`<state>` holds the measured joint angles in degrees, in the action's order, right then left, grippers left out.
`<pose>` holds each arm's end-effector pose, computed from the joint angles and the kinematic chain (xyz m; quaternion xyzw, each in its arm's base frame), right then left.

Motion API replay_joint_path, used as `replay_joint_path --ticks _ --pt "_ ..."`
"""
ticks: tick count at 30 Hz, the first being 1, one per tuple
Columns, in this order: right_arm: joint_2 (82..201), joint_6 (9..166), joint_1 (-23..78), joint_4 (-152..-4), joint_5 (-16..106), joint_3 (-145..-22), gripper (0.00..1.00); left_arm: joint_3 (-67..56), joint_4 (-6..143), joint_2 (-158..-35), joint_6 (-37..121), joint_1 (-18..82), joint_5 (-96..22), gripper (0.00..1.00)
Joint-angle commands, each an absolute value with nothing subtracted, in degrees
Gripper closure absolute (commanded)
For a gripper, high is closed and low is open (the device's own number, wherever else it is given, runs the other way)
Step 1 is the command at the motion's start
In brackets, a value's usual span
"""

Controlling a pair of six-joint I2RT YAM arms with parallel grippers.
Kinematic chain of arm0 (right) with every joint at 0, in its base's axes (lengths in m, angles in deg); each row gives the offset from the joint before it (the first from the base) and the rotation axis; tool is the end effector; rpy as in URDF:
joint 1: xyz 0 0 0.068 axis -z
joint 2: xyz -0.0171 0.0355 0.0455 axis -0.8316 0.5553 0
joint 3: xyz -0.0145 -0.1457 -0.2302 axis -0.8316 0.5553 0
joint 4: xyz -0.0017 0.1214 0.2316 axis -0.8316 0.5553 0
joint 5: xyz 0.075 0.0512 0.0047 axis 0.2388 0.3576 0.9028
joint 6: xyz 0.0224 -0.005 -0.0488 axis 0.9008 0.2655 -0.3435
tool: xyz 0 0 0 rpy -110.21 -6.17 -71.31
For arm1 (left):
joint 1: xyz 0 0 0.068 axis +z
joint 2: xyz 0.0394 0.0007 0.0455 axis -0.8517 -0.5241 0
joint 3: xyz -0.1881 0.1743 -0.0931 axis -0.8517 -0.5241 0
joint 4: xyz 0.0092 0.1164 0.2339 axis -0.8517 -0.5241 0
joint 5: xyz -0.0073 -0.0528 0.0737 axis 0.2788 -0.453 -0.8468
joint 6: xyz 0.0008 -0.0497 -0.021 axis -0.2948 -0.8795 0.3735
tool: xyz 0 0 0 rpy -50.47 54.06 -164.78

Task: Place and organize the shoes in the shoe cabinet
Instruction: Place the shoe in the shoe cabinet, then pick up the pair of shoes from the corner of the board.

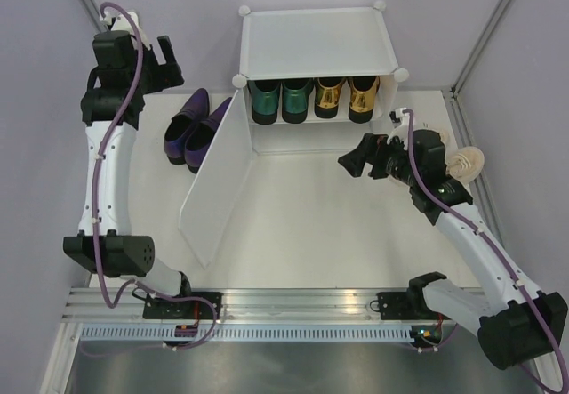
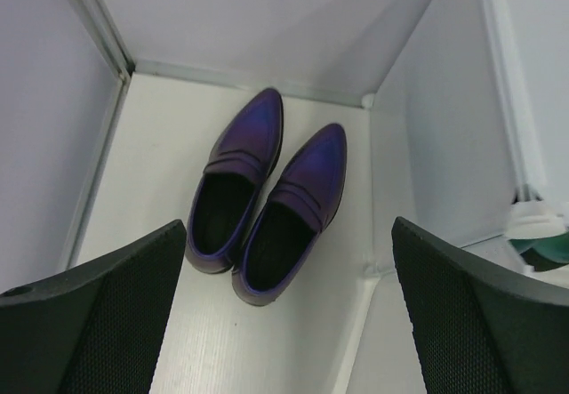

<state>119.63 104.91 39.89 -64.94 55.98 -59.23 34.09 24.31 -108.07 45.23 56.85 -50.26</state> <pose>0.2224 0.0774 0.3286 -0.0369 0.8170 0.3218 0.4770 0.3114 -0.0053 0.4994 -0.0709 0.8031 -0.0154 0.5914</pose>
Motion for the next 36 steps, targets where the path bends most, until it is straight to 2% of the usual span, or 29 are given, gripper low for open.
replay_joint_path --ticks 1,11,17,24,28,30,36 --pt "119.1 105.5 39.8 -68.1 58.1 -57.8 0.03 31.4 22.8 -108.9 44.0 60.7 -39.0 0.01" --pt "122.3 106.1 39.8 -71.1 61.3 -56.1 0.05 18.9 32.7 -113.9 47.9 61.1 -44.2 0.04" --pt "122.2 106.4 39.7 -72.4 62.4 -55.1 0.06 15.8 38.8 -118.7 47.6 61.1 -50.3 0.05" --pt "123.0 106.2 39.0 -72.3 62.8 -55.5 0.09 8.8 45.2 -121.7 49.3 61.1 -48.5 0.06" --pt "122.7 105.9 38.7 -72.5 63.0 -55.5 0.10 7.4 45.2 -125.0 49.3 61.1 -48.5 0.06" --pt "122.7 105.7 38.6 -72.6 63.0 -55.4 0.10 7.8 54.2 -127.0 51.0 61.1 -48.3 0.06" --pt "123.2 105.5 38.3 -72.8 62.7 -55.1 0.11 10.2 56.8 -131.9 52.5 61.1 -49.3 0.07"
